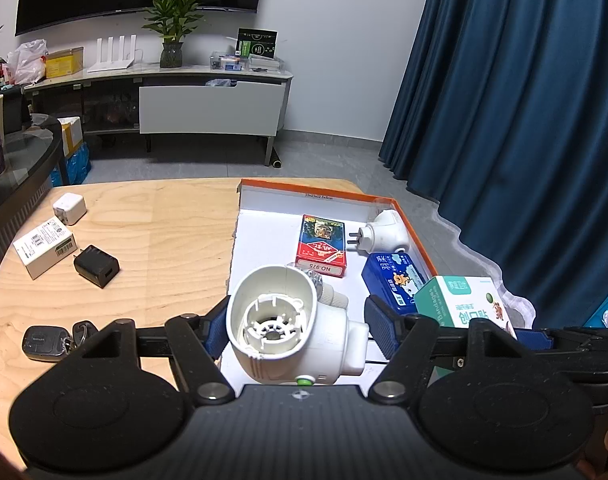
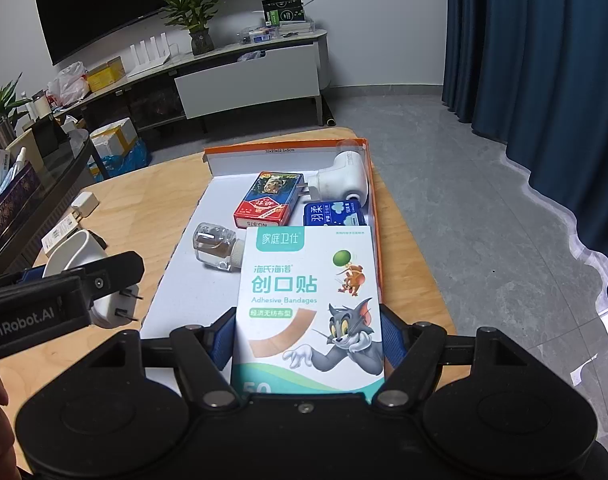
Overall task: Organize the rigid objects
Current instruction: 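Hold the white freshener and green bandage box above the white box, then lower the bandage box into the box and open right gripper while left releases freshener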
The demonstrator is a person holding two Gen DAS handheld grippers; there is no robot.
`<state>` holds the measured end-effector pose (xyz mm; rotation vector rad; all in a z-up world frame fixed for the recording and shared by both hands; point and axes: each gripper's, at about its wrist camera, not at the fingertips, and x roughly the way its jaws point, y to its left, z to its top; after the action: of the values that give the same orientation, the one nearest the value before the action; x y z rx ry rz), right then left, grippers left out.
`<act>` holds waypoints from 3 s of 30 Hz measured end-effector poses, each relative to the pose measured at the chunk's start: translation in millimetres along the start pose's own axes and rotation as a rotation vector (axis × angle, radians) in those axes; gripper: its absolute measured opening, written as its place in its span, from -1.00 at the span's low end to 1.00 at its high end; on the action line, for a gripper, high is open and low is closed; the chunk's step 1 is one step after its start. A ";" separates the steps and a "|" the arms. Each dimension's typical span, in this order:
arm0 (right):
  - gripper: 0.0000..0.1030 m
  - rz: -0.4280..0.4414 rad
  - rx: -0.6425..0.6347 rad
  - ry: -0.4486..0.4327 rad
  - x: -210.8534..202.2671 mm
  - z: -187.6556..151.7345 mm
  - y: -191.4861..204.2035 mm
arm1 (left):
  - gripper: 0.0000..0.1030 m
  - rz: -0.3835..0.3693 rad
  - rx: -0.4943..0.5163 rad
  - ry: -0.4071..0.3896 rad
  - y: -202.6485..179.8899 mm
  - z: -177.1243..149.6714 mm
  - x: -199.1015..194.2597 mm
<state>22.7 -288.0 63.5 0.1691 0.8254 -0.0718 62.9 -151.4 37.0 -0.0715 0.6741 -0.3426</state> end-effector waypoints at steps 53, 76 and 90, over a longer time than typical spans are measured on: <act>0.64 -0.016 0.000 0.035 9.3 1.4 -2.7 | 0.36 -0.009 0.018 0.033 -2.5 -3.4 6.9; 0.60 -0.040 0.019 0.008 13.2 0.6 -12.1 | 0.36 -0.027 0.029 0.077 -6.6 -11.0 17.5; 0.62 -0.086 0.086 -0.101 -10.7 14.4 -26.1 | 0.49 -0.096 0.082 0.116 -22.2 -20.5 26.9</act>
<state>22.6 -316.2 77.8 0.2089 0.7289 -0.1955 63.3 -180.4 8.7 -0.0055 0.7721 -0.4692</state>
